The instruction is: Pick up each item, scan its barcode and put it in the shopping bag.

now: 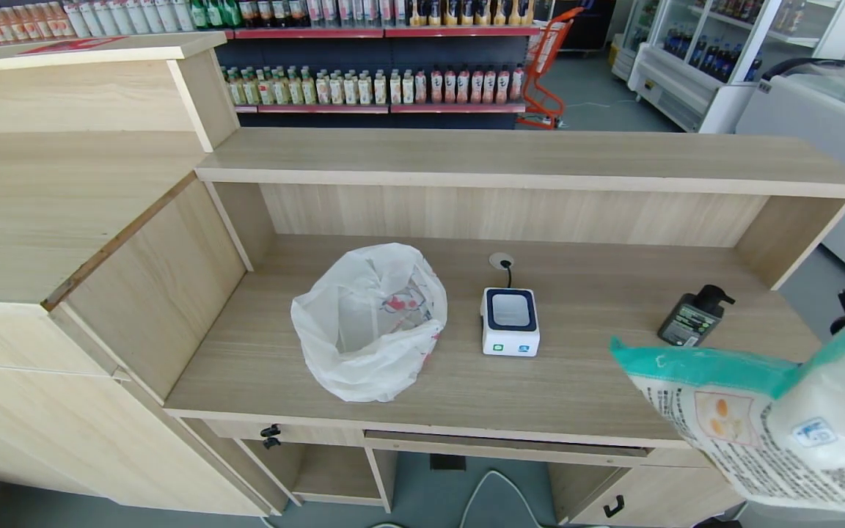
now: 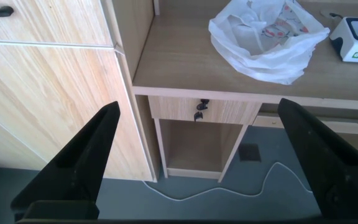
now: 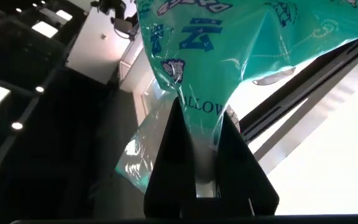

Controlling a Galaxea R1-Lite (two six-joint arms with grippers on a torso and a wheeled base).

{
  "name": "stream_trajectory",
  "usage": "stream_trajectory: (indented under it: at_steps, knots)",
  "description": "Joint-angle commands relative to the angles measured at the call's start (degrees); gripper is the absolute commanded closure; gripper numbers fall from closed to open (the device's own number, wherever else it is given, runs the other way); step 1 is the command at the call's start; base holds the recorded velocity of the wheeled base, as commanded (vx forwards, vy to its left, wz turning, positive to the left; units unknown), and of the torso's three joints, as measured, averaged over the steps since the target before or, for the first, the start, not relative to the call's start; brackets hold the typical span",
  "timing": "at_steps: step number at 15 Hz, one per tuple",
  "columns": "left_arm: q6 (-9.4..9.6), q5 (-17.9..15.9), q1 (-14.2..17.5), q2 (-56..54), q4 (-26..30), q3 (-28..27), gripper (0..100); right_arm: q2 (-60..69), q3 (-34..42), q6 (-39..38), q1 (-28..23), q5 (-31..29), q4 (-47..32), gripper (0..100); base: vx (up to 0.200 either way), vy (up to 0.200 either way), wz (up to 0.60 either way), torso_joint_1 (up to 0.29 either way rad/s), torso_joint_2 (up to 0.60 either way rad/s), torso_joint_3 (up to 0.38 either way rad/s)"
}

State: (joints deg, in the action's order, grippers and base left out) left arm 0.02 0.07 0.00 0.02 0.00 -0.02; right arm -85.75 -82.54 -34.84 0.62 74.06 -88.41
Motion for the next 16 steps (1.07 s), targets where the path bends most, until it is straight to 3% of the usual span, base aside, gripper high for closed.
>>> stream_trajectory:
  at_steps: [1,4,6,8,10,13,14,16]
  knots:
    - [0.06,0.0,0.0,0.0,0.0,-0.1,0,0.8,1.2,9.4,-3.9,-3.0,0.9,100,0.0,0.0,0.0,0.0,0.0,0.0]
    - [-0.02,0.0,0.0,0.0,0.0,0.0,0,0.1,4.3,38.8,-8.6,-5.8,9.5,100,0.0,0.0,0.0,0.0,0.0,0.0]
    - [-0.02,0.0,0.0,0.0,0.0,0.0,0,-2.4,4.8,50.6,-8.8,-6.8,19.9,100,0.0,0.0,0.0,0.0,0.0,0.0]
    - [0.06,0.0,0.0,0.0,0.0,0.0,0,-5.4,5.1,50.5,-8.6,-11.2,37.7,100,0.0,0.0,0.0,0.0,0.0,0.0]
    - [0.06,0.0,0.0,0.0,0.0,0.0,0,-8.3,5.2,50.1,-7.7,-15.8,50.1,100,0.0,0.0,0.0,0.0,0.0,0.0]
    - [0.06,0.0,0.0,0.0,0.0,0.0,0,-11.5,6.3,50.7,-6.2,-17.5,63.9,100,0.0,0.0,0.0,0.0,0.0,0.0]
    - [0.06,0.0,0.0,0.0,0.0,0.0,0,-13.5,8.3,50.7,-4.7,-20.2,75.9,100,0.0,0.0,0.0,0.0,0.0,0.0]
    - [0.06,0.0,0.0,0.0,0.0,0.0,0,-15.9,8.7,50.5,-2.6,-21.6,86.3,100,0.0,0.0,0.0,0.0,0.0,0.0]
